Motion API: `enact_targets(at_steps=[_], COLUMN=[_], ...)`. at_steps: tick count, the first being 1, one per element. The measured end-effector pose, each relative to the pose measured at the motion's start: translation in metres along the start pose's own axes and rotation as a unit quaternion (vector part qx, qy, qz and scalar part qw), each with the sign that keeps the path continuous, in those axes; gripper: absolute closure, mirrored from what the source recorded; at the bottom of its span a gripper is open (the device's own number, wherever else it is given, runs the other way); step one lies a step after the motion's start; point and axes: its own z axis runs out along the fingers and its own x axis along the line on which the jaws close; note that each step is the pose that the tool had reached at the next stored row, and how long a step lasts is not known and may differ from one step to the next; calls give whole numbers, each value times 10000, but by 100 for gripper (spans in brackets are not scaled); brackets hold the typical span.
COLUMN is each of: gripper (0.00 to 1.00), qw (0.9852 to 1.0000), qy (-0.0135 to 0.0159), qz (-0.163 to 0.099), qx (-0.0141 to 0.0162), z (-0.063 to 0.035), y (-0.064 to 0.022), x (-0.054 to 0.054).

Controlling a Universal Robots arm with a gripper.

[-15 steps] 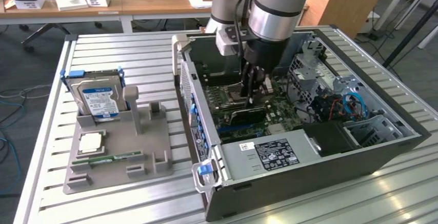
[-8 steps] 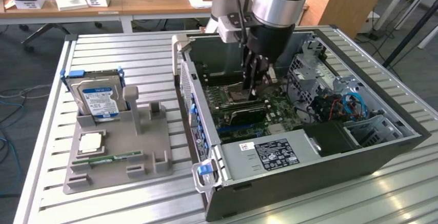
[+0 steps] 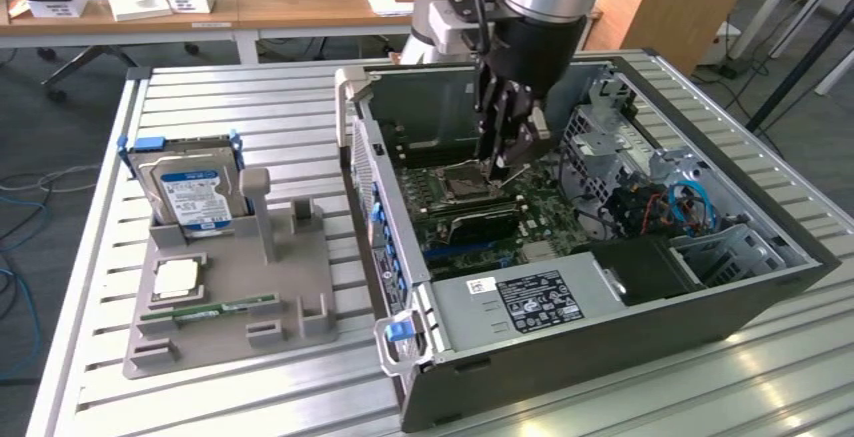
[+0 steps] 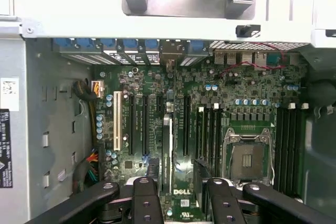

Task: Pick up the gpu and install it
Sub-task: 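Insert the gpu into the slot, then press down on the gpu until it lock into place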

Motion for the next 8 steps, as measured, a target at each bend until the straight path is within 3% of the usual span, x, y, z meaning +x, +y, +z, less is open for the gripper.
enact_targets(at_steps=[3, 8], gripper=[60, 60], qw=[10000, 10000], qy=[0, 0], qz=[0, 0], qx=[0, 0], z=[-75, -85], y=[0, 0], x=[-2, -2])
